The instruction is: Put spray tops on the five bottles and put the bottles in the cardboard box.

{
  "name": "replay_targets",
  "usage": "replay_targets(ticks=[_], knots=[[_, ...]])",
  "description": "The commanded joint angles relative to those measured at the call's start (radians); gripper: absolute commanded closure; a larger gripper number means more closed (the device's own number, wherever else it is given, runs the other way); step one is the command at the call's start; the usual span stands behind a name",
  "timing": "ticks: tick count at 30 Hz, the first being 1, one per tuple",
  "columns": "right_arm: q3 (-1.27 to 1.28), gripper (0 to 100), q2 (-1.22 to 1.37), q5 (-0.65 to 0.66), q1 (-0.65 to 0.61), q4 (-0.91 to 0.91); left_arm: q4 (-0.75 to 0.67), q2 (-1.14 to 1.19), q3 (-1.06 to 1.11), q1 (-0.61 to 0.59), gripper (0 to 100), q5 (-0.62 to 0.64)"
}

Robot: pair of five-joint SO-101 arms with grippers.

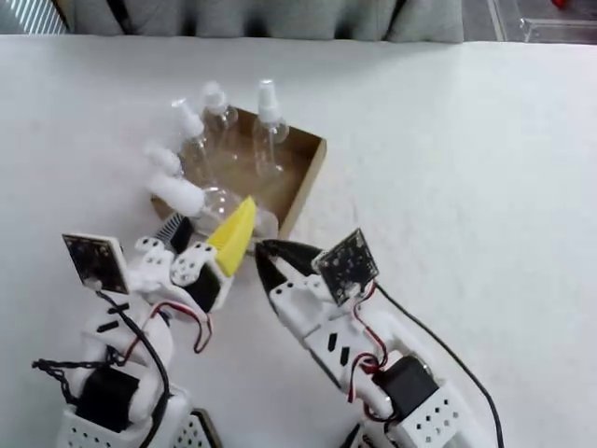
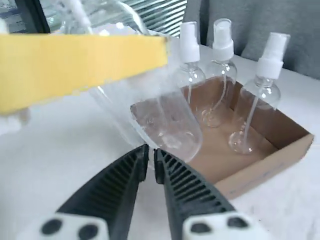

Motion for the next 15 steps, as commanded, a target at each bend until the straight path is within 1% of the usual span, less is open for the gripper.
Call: replay_targets(ticks=[1,4,8,9,11,13,15], knots=[[-0.009,98.3,-0.008,0.000,0.030,0.050,-0.144,-0.021,0.051,-0.044,98,-0.023],[-0.009,98.3,-0.002,0.002,0.053,0.053,-0.255,-0.021,0.118,-0.058,98,-0.026],[-0.009,98.3,-0.002,0.003,0.140,0.058,-0.333,0.028,0.155,-0.053,98,-0.101],[-0.009,98.3,-0.002,0.014,0.176,0.076,-0.358,0.067,0.155,-0.054,98,-0.101],[-0.008,98.3,-0.002,0.091,0.269,0.136,-0.419,0.162,0.137,-0.058,98,-0.107],[0.005,98.3,-0.002,0.167,0.383,0.182,-0.470,0.286,0.092,-0.074,98,-0.107],[0.032,98.3,-0.002,0.227,0.501,0.186,-0.497,0.429,0.020,-0.097,98,-0.109]])
